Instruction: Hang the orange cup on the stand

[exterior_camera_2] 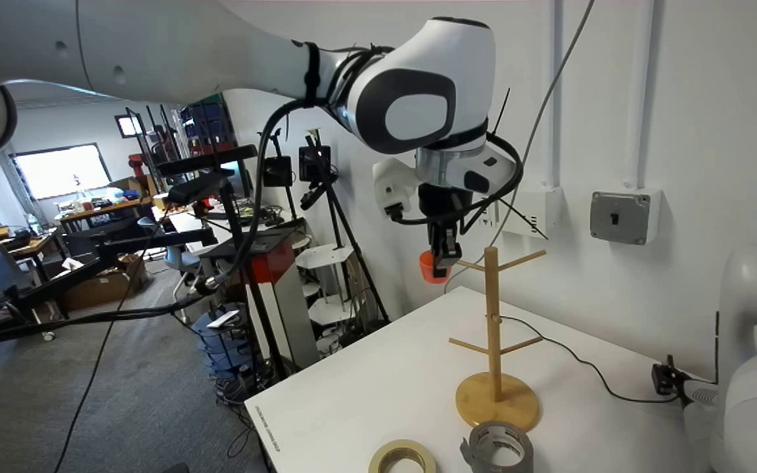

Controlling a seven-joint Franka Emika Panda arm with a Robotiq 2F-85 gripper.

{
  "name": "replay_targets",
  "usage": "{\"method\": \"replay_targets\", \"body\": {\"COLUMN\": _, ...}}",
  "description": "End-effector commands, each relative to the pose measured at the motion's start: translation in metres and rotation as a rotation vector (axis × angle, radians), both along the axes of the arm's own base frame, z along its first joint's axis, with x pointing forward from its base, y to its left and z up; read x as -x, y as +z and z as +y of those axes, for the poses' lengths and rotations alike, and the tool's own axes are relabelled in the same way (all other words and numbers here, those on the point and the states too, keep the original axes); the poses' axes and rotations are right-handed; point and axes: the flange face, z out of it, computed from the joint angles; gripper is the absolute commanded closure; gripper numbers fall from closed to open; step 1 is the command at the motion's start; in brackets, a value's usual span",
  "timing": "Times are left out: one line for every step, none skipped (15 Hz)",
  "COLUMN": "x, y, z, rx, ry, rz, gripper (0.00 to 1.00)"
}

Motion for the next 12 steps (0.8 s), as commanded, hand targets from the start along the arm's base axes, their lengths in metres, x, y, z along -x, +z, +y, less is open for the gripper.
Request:
{"method": "replay_targets", "body": {"x": -0.0116, "y": 0.0040, "z": -0.0056, "rx": -0.035, "ry": -0.037, "rz": 0.008, "gripper": 0.99}}
{"method": "replay_targets", "body": {"x": -0.0127, "y": 0.0035, "z": -0.0059, "rx": -0.035, "ry": -0.041, "rz": 0.010, "gripper": 0.99}}
{"method": "replay_targets", "body": {"x": -0.0140, "y": 0.0031, "z": -0.0062, "rx": -0.034, "ry": -0.046, "rz": 0.010, "gripper": 0.99}}
{"method": "replay_targets", "body": {"x": -0.0151, "y": 0.0020, "z": -0.0065, "rx": -0.033, "ry": -0.050, "rz": 0.012, "gripper": 0.99}}
{"method": "replay_targets", "body": {"x": -0.0162, "y": 0.0008, "z": -0.0070, "rx": -0.032, "ry": -0.055, "rz": 0.013, "gripper": 0.99}}
{"method": "replay_targets", "body": {"x": -0.0169, "y": 0.0000, "z": -0.0074, "rx": -0.030, "ry": -0.060, "rz": 0.014, "gripper": 0.99}}
{"method": "replay_targets", "body": {"x": -0.0176, "y": -0.0006, "z": -0.0082, "rx": -0.028, "ry": -0.067, "rz": 0.014, "gripper": 0.99}}
{"method": "replay_targets", "body": {"x": -0.0182, "y": -0.0010, "z": -0.0090, "rx": -0.027, "ry": -0.074, "rz": 0.015, "gripper": 0.99}}
{"method": "replay_targets", "body": {"x": -0.0191, "y": -0.0011, "z": -0.0101, "rx": -0.024, "ry": -0.081, "rz": 0.014, "gripper": 0.99}}
{"method": "replay_targets", "body": {"x": -0.0199, "y": -0.0012, "z": -0.0110, "rx": -0.023, "ry": -0.088, "rz": 0.015, "gripper": 0.99}}
{"method": "replay_targets", "body": {"x": -0.0206, "y": -0.0016, "z": -0.0120, "rx": -0.021, "ry": -0.095, "rz": 0.016, "gripper": 0.99}}
{"method": "replay_targets", "body": {"x": -0.0213, "y": -0.0019, "z": -0.0129, "rx": -0.020, "ry": -0.101, "rz": 0.017, "gripper": 0.99}}
